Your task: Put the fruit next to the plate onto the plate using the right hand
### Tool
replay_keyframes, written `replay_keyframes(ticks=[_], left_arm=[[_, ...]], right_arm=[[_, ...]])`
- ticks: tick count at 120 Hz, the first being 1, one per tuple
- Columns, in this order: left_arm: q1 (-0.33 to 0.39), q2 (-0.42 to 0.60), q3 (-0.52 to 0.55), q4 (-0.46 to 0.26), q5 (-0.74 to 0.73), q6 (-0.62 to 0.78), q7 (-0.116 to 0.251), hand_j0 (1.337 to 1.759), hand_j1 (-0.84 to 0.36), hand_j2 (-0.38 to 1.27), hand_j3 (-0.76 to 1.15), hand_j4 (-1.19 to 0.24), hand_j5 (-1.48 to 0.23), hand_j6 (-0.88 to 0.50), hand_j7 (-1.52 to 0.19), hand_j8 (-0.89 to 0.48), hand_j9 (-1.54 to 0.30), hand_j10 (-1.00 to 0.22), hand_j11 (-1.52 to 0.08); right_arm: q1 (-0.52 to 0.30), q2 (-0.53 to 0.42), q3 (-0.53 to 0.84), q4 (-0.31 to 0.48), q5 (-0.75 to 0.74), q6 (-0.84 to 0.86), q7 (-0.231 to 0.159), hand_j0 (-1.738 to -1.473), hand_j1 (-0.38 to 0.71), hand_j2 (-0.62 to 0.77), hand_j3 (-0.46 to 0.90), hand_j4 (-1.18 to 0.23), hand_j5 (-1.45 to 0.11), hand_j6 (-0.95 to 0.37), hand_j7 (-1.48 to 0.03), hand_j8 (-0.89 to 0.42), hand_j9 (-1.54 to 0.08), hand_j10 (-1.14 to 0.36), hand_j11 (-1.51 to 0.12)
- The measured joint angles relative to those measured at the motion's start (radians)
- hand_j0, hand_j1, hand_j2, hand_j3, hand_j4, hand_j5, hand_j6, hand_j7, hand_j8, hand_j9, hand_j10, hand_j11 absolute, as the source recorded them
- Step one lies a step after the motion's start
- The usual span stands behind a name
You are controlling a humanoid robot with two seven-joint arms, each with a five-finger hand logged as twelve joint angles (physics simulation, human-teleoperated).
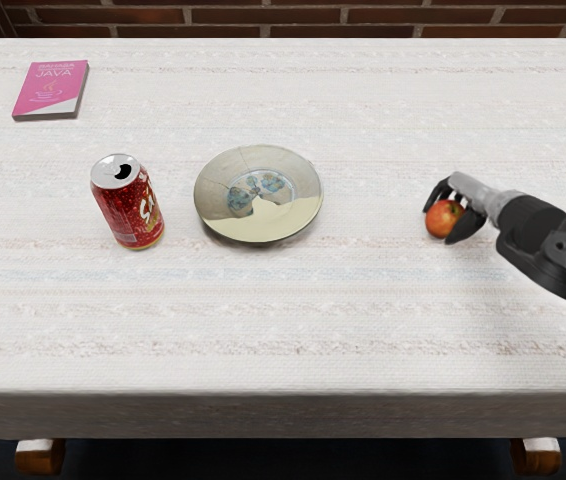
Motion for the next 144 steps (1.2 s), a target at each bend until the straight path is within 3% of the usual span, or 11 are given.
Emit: replay_keyframes(ticks=[27,62,106,144], left_arm=[[-0.001,0.0,0.0,0.0,0.0,0.0,0.0,1.658,0.05,0.05,0.0,-0.25,-0.32,-0.25,-0.32,-0.25,-0.32,-0.25,-0.32],[-0.001,0.0,0.0,0.0,0.0,0.0,0.0,1.658,0.05,0.05,0.0,-0.25,-0.32,-0.25,-0.32,-0.25,-0.32,-0.25,-0.32],[-0.001,0.0,0.0,0.0,0.0,0.0,0.0,1.658,0.05,0.05,0.0,-0.25,-0.32,-0.25,-0.32,-0.25,-0.32,-0.25,-0.32],[0.0,0.0,0.0,0.0,0.0,0.0,0.0,1.658,0.05,0.05,0.0,-0.25,-0.32,-0.25,-0.32,-0.25,-0.32,-0.25,-0.32]], right_arm=[[0.047,-0.057,0.005,0.041,0.079,0.033,0.003,-1.65,0.22,0.09,0.0,-0.66,-0.83,-0.43,-0.83,-0.44,-0.83,-0.64,-0.83],[0.122,-0.052,0.099,0.073,0.229,0.204,0.003,-1.653,0.22,0.16,0.0,-0.69,-0.83,-0.46,-0.83,-0.47,-0.84,-0.64,-0.84],[0.229,0.147,0.105,0.006,0.267,0.24,-0.001,-1.656,0.26,0.25,0.0,-0.65,-0.85,-0.43,-0.83,-0.44,-0.84,-0.64,-0.84],[0.282,0.351,0.081,-0.149,0.264,0.247,-0.002,-1.658,0.3,0.32,0.0,-0.62,-0.87,-0.4,-0.83,-0.41,-0.85,-0.63,-0.85]])
